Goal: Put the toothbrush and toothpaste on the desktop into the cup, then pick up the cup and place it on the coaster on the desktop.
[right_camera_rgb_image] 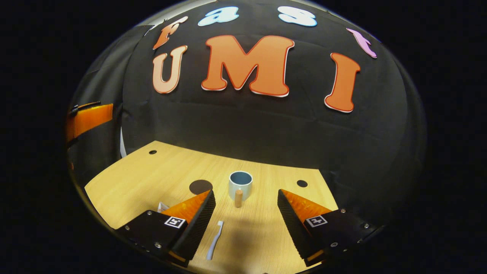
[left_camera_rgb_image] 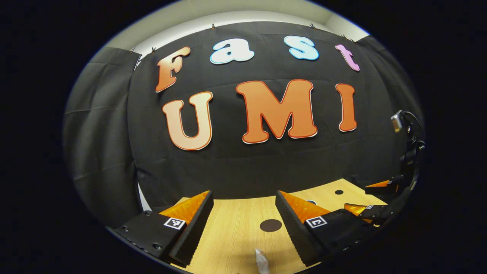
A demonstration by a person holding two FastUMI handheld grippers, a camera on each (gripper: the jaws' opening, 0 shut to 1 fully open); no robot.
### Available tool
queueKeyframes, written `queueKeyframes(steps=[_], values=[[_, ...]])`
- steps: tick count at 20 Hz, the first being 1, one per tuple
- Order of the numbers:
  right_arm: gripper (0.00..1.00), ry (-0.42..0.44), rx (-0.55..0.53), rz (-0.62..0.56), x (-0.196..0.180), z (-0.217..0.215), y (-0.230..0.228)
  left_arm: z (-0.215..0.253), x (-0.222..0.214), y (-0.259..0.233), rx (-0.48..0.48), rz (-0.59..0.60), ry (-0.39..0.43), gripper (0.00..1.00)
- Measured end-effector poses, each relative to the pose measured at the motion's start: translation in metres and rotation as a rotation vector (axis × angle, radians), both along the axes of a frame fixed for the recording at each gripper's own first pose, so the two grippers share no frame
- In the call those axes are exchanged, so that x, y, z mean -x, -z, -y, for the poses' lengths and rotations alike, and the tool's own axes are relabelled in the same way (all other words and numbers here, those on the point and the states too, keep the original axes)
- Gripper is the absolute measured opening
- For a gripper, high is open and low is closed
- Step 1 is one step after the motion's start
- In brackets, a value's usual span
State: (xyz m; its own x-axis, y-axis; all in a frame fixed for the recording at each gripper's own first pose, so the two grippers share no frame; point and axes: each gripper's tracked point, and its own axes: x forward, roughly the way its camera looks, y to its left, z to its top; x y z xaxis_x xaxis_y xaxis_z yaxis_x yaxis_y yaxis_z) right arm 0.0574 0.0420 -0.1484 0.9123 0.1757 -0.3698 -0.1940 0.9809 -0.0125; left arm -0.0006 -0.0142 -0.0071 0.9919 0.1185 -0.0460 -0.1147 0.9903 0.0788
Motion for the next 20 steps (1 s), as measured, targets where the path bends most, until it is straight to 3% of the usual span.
queueKeyframes(steps=[7,14,15,17,20], values=[[0.95,-0.097,-0.007,-0.174,0.002,-0.034,0.057,-0.008,0.012,0.016,-0.012,-0.049,-0.03,0.99],[0.89,-0.106,0.09,-0.393,0.001,-0.038,0.123,-0.018,0.017,0.035,-0.033,-0.115,-0.051,0.99],[0.89,-0.116,0.101,-0.431,0.002,-0.04,0.132,-0.019,0.017,0.039,-0.039,-0.124,-0.053,0.95],[0.87,-0.129,0.119,-0.501,0.004,-0.045,0.148,-0.02,0.015,0.041,-0.042,-0.132,-0.051,0.99],[0.84,-0.145,0.103,-0.589,0.008,-0.052,0.162,-0.021,0.012,0.041,-0.044,-0.14,-0.041,0.99]])
